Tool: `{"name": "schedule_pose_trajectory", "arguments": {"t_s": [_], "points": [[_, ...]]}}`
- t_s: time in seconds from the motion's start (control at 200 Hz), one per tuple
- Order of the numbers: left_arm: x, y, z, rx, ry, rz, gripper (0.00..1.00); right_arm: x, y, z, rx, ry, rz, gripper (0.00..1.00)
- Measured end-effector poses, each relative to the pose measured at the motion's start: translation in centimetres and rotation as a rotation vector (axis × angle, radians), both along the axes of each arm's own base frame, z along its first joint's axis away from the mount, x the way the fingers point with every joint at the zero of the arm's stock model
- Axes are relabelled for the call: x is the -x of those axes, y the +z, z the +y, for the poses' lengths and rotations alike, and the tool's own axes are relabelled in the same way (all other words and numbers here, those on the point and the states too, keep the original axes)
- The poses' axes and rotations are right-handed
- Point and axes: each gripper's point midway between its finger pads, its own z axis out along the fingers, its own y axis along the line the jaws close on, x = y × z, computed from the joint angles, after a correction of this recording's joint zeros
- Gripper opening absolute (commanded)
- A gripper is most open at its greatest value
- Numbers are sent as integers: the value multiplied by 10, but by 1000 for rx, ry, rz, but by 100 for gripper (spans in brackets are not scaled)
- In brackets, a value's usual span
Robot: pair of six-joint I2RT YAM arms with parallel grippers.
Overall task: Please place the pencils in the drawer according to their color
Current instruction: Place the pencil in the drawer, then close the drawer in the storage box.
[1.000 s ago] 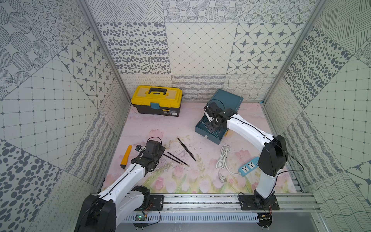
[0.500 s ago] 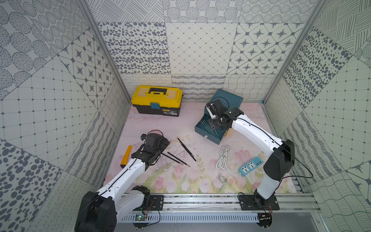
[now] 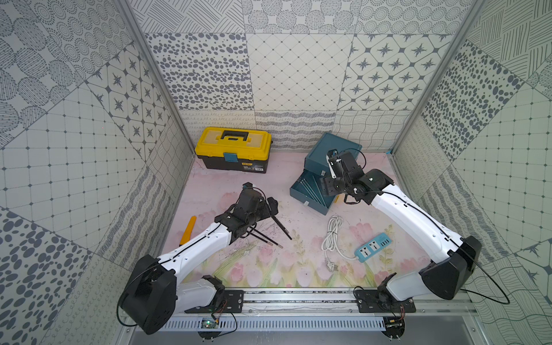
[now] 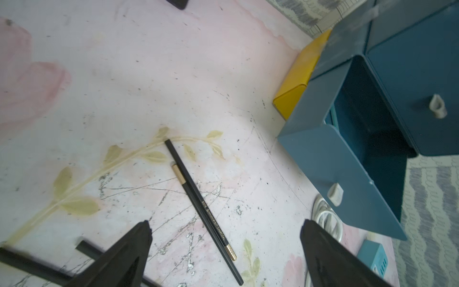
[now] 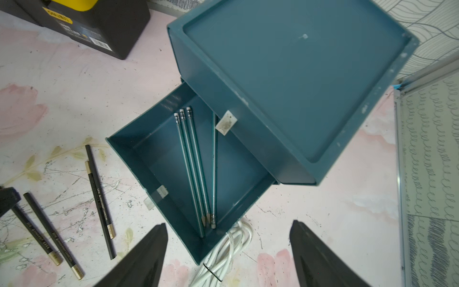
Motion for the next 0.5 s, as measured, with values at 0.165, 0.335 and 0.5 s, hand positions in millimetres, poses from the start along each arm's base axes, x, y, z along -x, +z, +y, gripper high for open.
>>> {"name": "schedule_pose_trajectory", "arguments": {"t_s": [0.165,0.335,0.5], "points": [[0,0,-27,-33,-104,-37,99,10,0,-24,-20,-87,-36,99],[1,-5,-56,-68,-196,-59,99,16,4,-46,-37,-183,-88,99],[-1,-10,-83,-107,-269,-80,99,23,13,-61,-66,-241,-152,99]]}}
